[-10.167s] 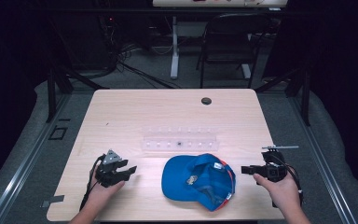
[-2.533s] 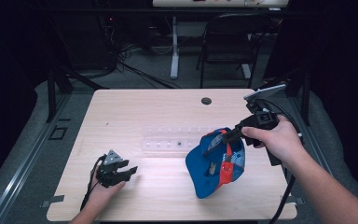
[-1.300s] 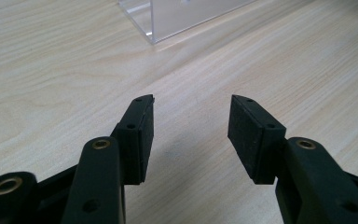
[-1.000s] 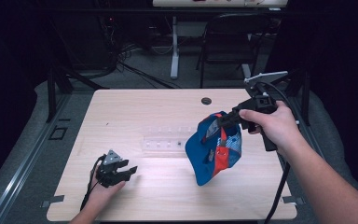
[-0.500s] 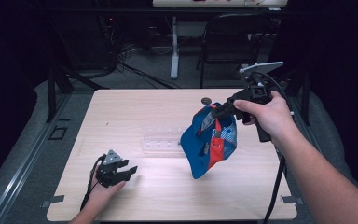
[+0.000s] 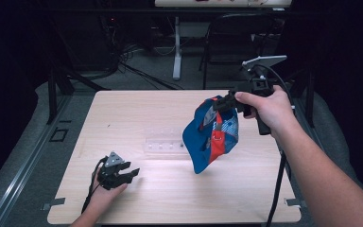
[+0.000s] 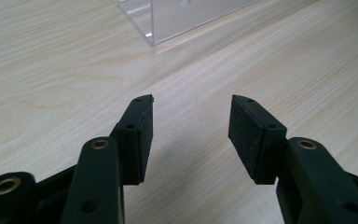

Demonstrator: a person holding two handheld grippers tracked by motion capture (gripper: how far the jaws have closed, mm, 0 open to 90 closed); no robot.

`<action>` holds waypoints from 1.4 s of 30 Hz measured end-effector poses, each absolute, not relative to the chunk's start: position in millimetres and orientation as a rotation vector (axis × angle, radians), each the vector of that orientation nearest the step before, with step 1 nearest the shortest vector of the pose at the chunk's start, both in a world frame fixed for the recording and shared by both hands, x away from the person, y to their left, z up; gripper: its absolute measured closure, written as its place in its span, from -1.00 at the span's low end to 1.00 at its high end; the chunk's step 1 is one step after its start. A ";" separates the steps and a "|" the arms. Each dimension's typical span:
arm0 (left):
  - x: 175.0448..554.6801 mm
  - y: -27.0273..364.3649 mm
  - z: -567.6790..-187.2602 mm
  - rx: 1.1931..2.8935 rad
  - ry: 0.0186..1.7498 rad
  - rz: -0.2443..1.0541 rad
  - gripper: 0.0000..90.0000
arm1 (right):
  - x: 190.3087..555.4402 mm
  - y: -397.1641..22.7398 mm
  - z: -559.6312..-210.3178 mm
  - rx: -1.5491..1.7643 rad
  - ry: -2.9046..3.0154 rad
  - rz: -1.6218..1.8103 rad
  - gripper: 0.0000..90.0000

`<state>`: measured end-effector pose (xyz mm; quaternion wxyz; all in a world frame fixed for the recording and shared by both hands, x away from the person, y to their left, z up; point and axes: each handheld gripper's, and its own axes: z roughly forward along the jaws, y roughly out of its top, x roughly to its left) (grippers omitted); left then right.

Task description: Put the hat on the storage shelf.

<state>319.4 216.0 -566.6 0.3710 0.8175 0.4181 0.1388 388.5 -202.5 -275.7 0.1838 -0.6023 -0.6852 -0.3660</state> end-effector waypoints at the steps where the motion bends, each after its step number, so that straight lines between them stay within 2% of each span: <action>1: 319.5 215.9 -566.7 2.096 1.073 0.355 0.12 | 389.6 -201.9 -275.1 -1.698 -1.936 -1.042 0.76; 42: 319.9 214.3 -566.1 2.097 1.060 0.350 0.12 | 431.8 -173.2 -276.2 -1.763 -1.871 -1.151 0.76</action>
